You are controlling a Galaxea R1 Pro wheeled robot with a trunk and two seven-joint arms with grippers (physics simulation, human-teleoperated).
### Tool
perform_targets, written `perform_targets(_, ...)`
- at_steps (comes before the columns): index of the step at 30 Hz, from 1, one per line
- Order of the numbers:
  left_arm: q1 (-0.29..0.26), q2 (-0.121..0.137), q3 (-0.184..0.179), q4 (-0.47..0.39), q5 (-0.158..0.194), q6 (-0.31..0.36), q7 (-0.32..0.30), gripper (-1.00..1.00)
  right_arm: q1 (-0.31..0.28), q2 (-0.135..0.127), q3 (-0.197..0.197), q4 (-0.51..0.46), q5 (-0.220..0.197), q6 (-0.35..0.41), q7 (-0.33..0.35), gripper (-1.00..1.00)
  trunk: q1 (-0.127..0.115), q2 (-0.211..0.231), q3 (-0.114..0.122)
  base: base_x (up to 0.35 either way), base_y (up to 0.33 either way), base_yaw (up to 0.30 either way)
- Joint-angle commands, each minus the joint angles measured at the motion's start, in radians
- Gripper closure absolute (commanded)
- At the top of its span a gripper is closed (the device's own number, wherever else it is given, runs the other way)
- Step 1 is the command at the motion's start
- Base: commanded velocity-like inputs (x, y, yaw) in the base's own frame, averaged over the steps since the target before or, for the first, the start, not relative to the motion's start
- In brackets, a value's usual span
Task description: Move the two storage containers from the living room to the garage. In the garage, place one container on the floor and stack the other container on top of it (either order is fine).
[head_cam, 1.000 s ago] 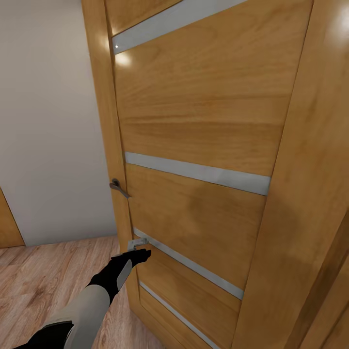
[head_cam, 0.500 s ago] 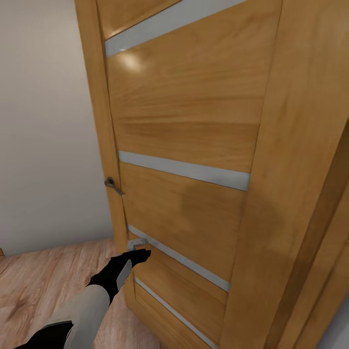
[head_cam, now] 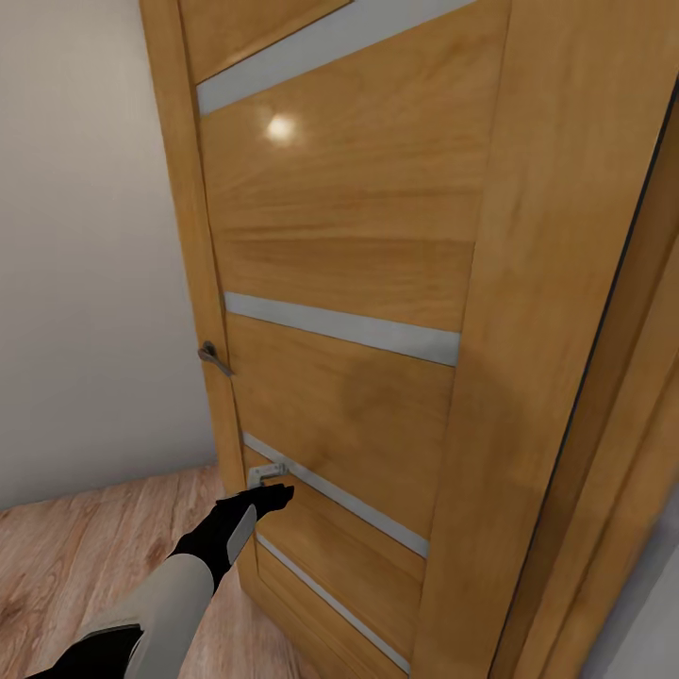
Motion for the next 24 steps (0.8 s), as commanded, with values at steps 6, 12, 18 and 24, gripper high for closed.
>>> perform_targets(6, 0.0, -0.002, 0.003, -0.002, 0.011, 0.006, -0.004, -1.0, 0.0, 0.0, -0.006, 0.001, 0.007, -0.003, -0.006, -1.0, 0.0, 0.0, -0.001, 0.0, 0.0, -0.001)
perform_targets(12, 0.0, -0.001, 0.003, -0.002, 0.011, 0.006, -0.004, -1.0, 0.0, 0.0, -0.007, 0.001, 0.008, -0.003, -0.004, -1.0, 0.0, 0.0, -0.001, 0.005, 0.0, 0.0)
perform_targets(18, 0.0, 0.001, 0.005, -0.002, 0.011, 0.006, -0.004, -1.0, 0.0, 0.0, -0.007, 0.001, 0.008, -0.003, -0.004, -1.0, 0.0, 0.0, -0.001, 0.224, 0.084, 0.0)
perform_targets(24, 0.0, 0.001, 0.005, -0.003, 0.011, 0.006, -0.003, -1.0, 0.0, 0.0, -0.007, 0.001, 0.008, -0.003, -0.004, -1.0, 0.0, 0.0, -0.001, 0.283, 0.102, 0.0)
